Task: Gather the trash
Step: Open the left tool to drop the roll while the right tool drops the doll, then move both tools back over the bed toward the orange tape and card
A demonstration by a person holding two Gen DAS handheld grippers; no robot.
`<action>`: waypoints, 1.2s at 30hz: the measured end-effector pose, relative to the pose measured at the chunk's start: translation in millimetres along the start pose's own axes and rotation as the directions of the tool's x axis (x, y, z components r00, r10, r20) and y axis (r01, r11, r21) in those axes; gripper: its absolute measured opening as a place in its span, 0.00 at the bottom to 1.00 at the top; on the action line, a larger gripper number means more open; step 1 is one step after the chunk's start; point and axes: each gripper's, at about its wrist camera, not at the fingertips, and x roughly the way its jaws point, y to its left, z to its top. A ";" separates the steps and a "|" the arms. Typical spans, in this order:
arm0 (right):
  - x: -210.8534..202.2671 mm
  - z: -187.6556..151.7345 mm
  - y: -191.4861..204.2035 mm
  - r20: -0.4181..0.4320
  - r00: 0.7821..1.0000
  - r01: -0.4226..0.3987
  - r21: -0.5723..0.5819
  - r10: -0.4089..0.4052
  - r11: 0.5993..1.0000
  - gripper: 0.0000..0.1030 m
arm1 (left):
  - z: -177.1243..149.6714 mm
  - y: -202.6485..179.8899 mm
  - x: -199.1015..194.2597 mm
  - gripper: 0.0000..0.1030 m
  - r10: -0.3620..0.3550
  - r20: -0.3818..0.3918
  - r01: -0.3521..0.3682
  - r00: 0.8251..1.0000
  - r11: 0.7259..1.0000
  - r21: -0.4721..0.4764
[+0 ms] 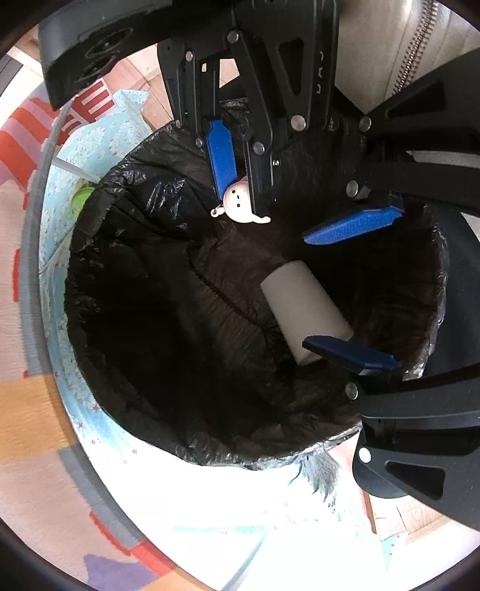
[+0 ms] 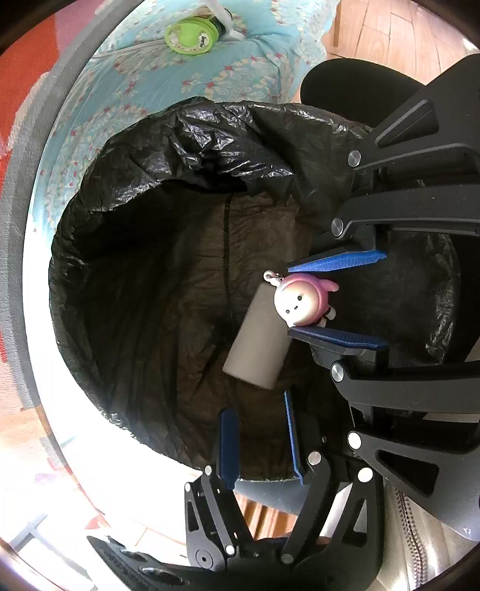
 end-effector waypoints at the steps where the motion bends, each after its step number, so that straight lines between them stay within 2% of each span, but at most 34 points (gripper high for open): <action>1: 0.3 1.1 0.1 -0.002 1.000 -0.002 -0.001 0.002 1.000 0.28 | -0.3 0.3 -1.6 0.48 0.003 0.004 -0.003 1.000 1.000 -0.001; 8: 4.9 2.7 9.6 -0.006 0.999 -0.034 -0.023 0.034 0.999 0.30 | -6.5 3.9 -18.7 0.55 0.017 0.044 -0.016 0.999 1.000 -0.011; 10: 3.1 3.5 12.8 0.005 0.999 -0.046 -0.029 0.046 0.999 0.43 | -8.3 6.3 -24.4 0.57 0.017 0.058 -0.016 0.998 1.000 -0.016; 11: 1.7 3.5 14.0 0.010 0.999 -0.046 -0.032 0.047 0.998 0.44 | -8.6 7.1 -26.6 0.59 0.018 0.063 -0.017 0.998 1.000 -0.018; 22: -29.0 7.2 9.1 0.086 0.996 -0.029 -0.018 0.031 0.999 0.44 | -17.9 12.9 -57.6 0.59 0.024 0.156 -0.019 0.987 0.999 -0.035; 28: -60.7 11.0 5.1 0.158 0.987 -0.025 -0.023 0.028 0.999 0.44 | -13.5 21.7 -91.0 0.59 0.036 0.242 -0.028 0.970 0.999 -0.037; 36: -107.1 21.6 6.6 0.280 0.960 -0.013 -0.035 0.022 0.999 0.44 | 6.7 41.1 -139.4 0.59 0.063 0.366 -0.048 0.928 0.998 -0.051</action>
